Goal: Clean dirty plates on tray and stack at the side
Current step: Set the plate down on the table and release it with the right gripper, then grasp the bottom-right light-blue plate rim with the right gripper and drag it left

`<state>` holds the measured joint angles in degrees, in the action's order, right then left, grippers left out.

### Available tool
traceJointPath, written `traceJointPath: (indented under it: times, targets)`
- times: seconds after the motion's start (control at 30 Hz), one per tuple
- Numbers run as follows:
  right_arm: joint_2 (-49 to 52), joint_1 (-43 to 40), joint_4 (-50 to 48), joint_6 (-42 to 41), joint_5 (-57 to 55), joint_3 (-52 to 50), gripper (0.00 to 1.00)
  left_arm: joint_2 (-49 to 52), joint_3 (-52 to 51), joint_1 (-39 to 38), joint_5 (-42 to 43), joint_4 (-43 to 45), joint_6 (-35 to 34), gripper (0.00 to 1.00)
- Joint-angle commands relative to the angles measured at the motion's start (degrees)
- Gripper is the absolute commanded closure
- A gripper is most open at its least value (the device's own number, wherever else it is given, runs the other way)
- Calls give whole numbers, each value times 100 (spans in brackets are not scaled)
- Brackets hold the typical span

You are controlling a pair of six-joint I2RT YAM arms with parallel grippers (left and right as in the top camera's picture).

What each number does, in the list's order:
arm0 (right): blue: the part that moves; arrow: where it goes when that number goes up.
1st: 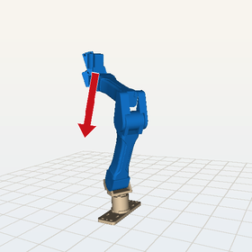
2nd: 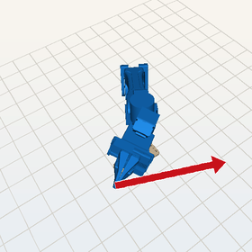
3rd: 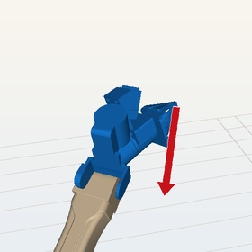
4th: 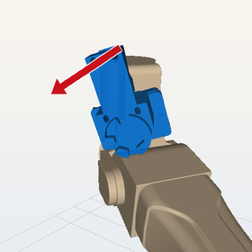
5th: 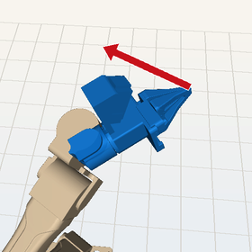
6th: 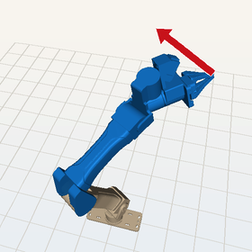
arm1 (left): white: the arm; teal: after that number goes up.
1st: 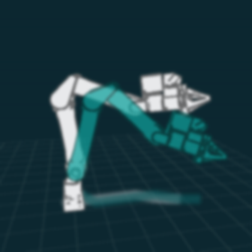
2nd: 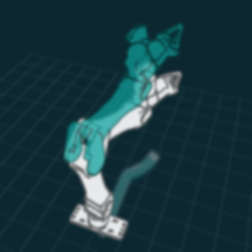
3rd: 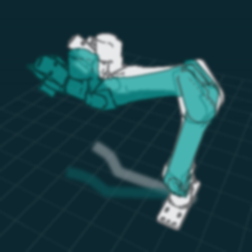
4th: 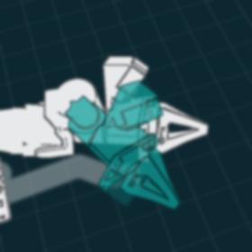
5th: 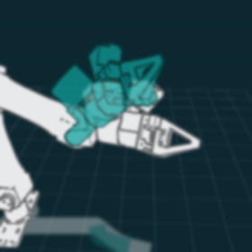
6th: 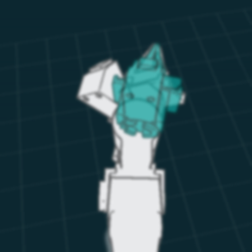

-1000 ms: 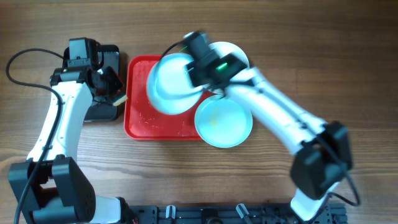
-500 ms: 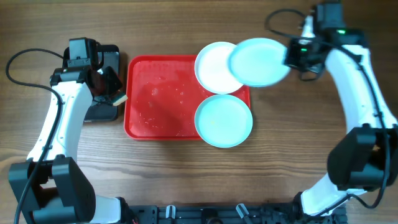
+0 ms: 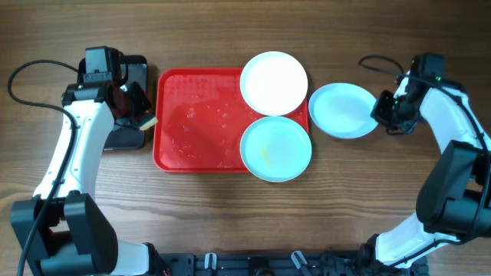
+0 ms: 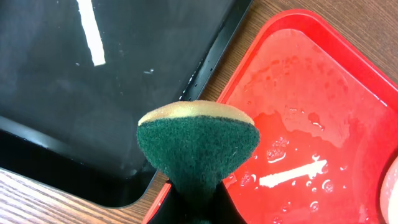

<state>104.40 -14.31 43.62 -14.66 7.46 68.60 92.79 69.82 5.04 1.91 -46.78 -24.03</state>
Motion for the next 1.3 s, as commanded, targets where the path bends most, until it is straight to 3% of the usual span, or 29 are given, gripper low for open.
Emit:
traceJointPath:
  times: [0.0, 0.1, 0.33, 0.6, 0.83, 1.07, 1.27]
  targets:
    - [-144, -9, -315, -57, -378, -302, 94, 35, 26, 37, 111, 0, 131, 96]
    - [-144, -7, -490, -39, -404, -275, 62, 35, 26, 33, 109, 20, 131, 96]
    - [-356, 208, 570, 509, 581, 660, 63, 35, 26, 33, 111, 94, 133, 96]
    - [-636, 1456, 1169, 549, 1368, 715, 60, 35, 26, -232, 149, 216, 286, 96]
    - [-632, 2476, 804, 44, 592, 52, 59, 35, 26, -323, 151, 348, 417, 96]
    - [-625, 2900, 352, -264, 236, -581, 60, 35, 26, -323, 149, 348, 435, 96]
    - [-625, 2927, 256, -337, 236, -800, 71, 35, 26, -323, 149, 348, 435, 96]
